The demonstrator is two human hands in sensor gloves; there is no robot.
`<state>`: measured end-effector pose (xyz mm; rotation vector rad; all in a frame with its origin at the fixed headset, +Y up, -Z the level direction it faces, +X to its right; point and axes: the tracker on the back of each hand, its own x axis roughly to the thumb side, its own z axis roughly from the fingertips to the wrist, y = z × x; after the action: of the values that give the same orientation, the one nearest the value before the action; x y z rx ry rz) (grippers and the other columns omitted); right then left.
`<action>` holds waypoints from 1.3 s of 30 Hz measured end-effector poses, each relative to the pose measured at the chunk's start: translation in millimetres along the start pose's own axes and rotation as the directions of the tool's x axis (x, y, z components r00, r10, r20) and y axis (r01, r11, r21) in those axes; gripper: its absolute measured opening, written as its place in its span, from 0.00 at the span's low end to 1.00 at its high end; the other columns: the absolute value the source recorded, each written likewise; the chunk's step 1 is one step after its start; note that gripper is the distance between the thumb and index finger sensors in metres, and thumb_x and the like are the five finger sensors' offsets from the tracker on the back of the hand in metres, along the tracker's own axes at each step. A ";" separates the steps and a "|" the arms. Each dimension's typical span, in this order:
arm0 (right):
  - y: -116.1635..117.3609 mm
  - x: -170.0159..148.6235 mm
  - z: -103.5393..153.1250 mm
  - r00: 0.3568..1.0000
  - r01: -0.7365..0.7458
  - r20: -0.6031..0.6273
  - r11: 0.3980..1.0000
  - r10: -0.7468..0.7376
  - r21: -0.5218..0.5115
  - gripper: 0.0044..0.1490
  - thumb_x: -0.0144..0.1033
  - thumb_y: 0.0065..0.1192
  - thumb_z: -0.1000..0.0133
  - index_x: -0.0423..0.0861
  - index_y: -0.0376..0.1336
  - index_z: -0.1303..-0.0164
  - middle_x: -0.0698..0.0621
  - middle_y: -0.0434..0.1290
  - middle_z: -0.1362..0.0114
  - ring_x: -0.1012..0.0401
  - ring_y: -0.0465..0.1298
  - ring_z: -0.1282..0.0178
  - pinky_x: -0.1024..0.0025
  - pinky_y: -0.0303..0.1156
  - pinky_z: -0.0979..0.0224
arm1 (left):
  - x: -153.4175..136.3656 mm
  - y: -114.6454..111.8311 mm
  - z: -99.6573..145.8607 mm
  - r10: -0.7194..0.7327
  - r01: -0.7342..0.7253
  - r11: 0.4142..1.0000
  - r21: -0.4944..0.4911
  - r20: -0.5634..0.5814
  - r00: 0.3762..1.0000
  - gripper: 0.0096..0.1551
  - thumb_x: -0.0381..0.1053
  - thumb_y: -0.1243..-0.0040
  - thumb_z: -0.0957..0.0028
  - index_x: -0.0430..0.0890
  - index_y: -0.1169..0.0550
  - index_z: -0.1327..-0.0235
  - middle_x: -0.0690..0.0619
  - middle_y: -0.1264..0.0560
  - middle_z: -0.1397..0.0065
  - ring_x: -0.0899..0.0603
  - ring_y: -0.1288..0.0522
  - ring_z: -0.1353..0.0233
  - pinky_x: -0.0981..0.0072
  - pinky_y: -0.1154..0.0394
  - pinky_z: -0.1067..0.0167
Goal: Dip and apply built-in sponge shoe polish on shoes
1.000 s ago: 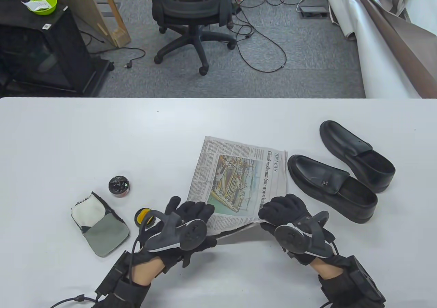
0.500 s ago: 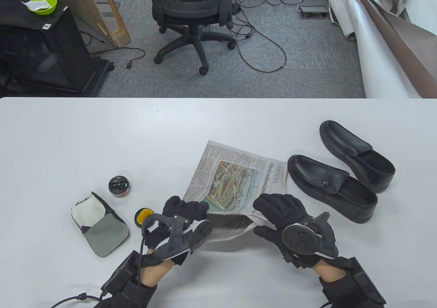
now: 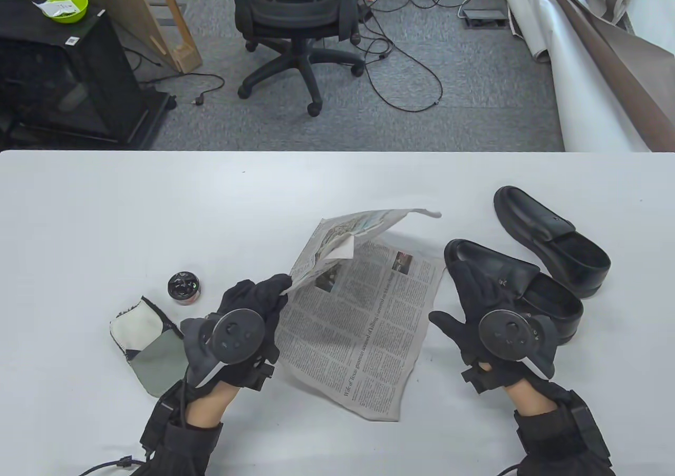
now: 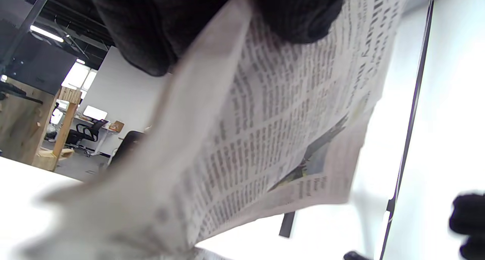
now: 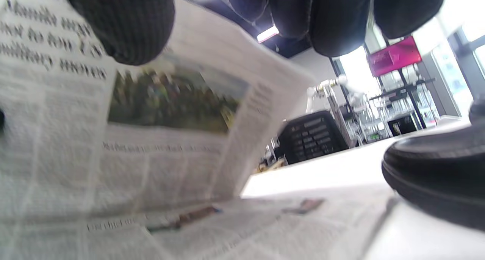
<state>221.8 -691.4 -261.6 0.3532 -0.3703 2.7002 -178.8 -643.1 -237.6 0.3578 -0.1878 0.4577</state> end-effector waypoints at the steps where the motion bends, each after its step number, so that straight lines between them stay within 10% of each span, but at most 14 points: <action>1: 4.5 -0.7 -0.9 1.000 -0.011 -0.008 0.999 0.012 0.029 0.60 0.64 0.61 0.58 0.49 0.46 0.19 0.45 0.56 0.20 0.42 0.68 0.24 0.40 0.65 0.25 | -1.7 7.0 -0.7 0.026 -0.026 1.000 0.002 0.004 1.000 0.22 0.50 0.43 0.50 0.63 0.27 0.42 0.57 0.15 0.39 0.49 0.12 0.39 0.49 0.25 0.28; 9: 19.4 1.0 -7.7 0.999 -0.021 -0.025 0.992 0.024 0.124 0.63 0.65 0.61 0.58 0.47 0.43 0.18 0.43 0.54 0.19 0.41 0.66 0.23 0.39 0.64 0.25 | 4.1 50.2 -4.0 0.193 -0.197 0.980 0.039 0.093 0.977 0.22 0.51 0.43 0.50 0.65 0.27 0.42 0.60 0.15 0.39 0.50 0.11 0.39 0.50 0.26 0.26; 25: 41.6 -36.7 -19.3 0.977 0.088 -0.213 0.948 -0.022 0.307 0.69 0.66 0.58 0.57 0.39 0.35 0.20 0.33 0.51 0.21 0.37 0.65 0.25 0.37 0.63 0.27 | 12.9 34.9 -69.0 0.495 -0.471 0.859 -0.200 0.092 0.864 0.22 0.53 0.44 0.51 0.70 0.28 0.43 0.64 0.15 0.40 0.54 0.11 0.39 0.52 0.27 0.23; 32: 42.7 -37.0 -20.0 0.947 0.263 -0.269 0.903 -0.174 0.340 0.65 0.52 0.66 0.54 0.34 0.36 0.24 0.44 0.67 0.33 0.55 0.83 0.49 0.53 0.77 0.40 | -13.7 12.6 -84.8 0.572 -0.579 0.805 -0.132 -0.088 0.815 0.22 0.52 0.43 0.49 0.67 0.28 0.41 0.62 0.15 0.40 0.53 0.11 0.40 0.51 0.27 0.24; 39: 41.9 -37.1 -18.6 0.911 0.319 -0.344 0.919 -0.229 0.232 0.56 0.41 0.70 0.54 0.36 0.44 0.24 0.51 0.75 0.47 0.63 0.83 0.68 0.61 0.82 0.49 | -48.0 -22.1 -95.8 0.415 -0.448 0.893 -0.034 -0.320 0.852 0.22 0.53 0.42 0.47 0.60 0.27 0.38 0.58 0.14 0.40 0.50 0.11 0.41 0.49 0.26 0.27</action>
<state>234.1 -735.7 -298.5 0.0447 0.1528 2.4679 -201.6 -644.5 -344.6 0.1296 0.0131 0.9409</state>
